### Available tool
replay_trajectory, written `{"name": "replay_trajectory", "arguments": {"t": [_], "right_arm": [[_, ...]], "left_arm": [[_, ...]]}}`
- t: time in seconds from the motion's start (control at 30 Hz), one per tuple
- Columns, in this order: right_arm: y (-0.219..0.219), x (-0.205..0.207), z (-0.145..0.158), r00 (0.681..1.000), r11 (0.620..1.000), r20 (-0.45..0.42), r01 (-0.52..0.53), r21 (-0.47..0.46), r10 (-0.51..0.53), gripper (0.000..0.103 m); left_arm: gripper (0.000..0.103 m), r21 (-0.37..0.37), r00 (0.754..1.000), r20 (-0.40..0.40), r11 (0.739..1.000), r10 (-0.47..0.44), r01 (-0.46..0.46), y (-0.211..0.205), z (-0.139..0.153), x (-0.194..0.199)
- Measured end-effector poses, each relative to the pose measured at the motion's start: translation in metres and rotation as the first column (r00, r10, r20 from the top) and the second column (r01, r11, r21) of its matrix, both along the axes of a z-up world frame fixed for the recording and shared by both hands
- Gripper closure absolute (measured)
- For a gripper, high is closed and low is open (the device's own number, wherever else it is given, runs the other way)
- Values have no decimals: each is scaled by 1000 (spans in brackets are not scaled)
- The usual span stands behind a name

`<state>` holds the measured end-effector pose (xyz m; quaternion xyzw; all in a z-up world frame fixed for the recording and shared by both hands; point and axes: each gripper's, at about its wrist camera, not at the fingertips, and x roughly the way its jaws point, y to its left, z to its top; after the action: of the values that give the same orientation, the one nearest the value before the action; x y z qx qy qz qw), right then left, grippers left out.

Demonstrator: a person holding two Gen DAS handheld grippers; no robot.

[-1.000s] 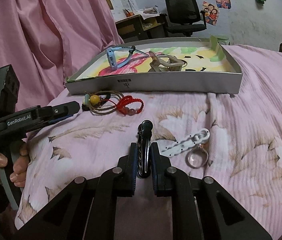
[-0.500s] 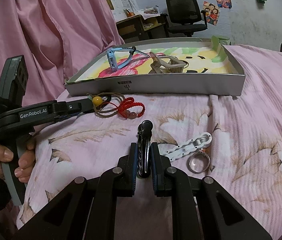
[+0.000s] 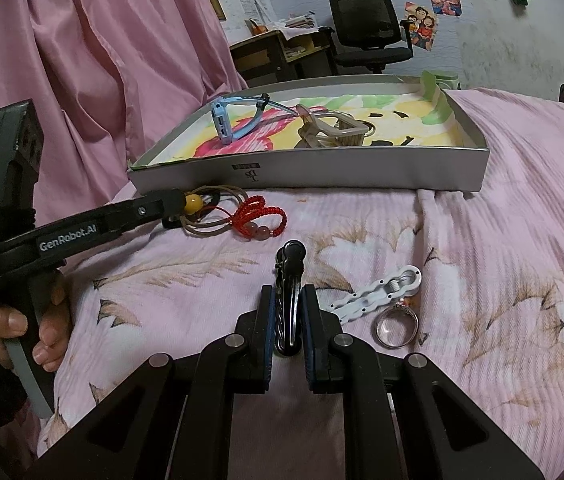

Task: Organize jewelry
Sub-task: 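Grasp the black rubber keychain on the bed with the right gripper, then grasp the yellow-bead bracelet with the left gripper while the right holds the keychain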

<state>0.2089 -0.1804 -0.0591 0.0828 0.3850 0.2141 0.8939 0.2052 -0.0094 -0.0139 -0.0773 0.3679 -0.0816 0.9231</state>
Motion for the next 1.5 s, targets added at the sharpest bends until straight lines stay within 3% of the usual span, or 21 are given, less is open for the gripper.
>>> {"name": "replay_trajectory", "arguments": {"t": [0.57, 0.97, 1.2, 1.23, 1.37, 1.5], "right_arm": [[0, 3, -3, 1000, 1000, -4, -1, 2, 1, 91], [1, 4, -3, 1000, 1000, -4, -1, 3, 1, 91], [0, 2, -5, 1000, 1000, 0, 1, 8, -1, 91], [0, 1, -5, 1000, 1000, 2, 1, 9, -1, 91], [-1, -3, -3, 1000, 1000, 23, 2, 10, -2, 91], [1, -6, -1, 999, 1000, 34, -2, 0, 3, 91]], "left_arm": [[84, -114, 993, -111, 993, -30, 17, 8, -13, 29], [86, -118, 997, -70, 993, -37, 29, 7, -10, 19], [87, -122, 999, -3, 992, -36, 36, 9, -3, -1], [98, -121, 999, 16, 992, -35, 37, 10, -1, -7], [98, -112, 997, 68, 993, -39, 47, 9, 5, -23], [98, -95, 997, 55, 994, -46, 51, 5, 5, -23]]}}
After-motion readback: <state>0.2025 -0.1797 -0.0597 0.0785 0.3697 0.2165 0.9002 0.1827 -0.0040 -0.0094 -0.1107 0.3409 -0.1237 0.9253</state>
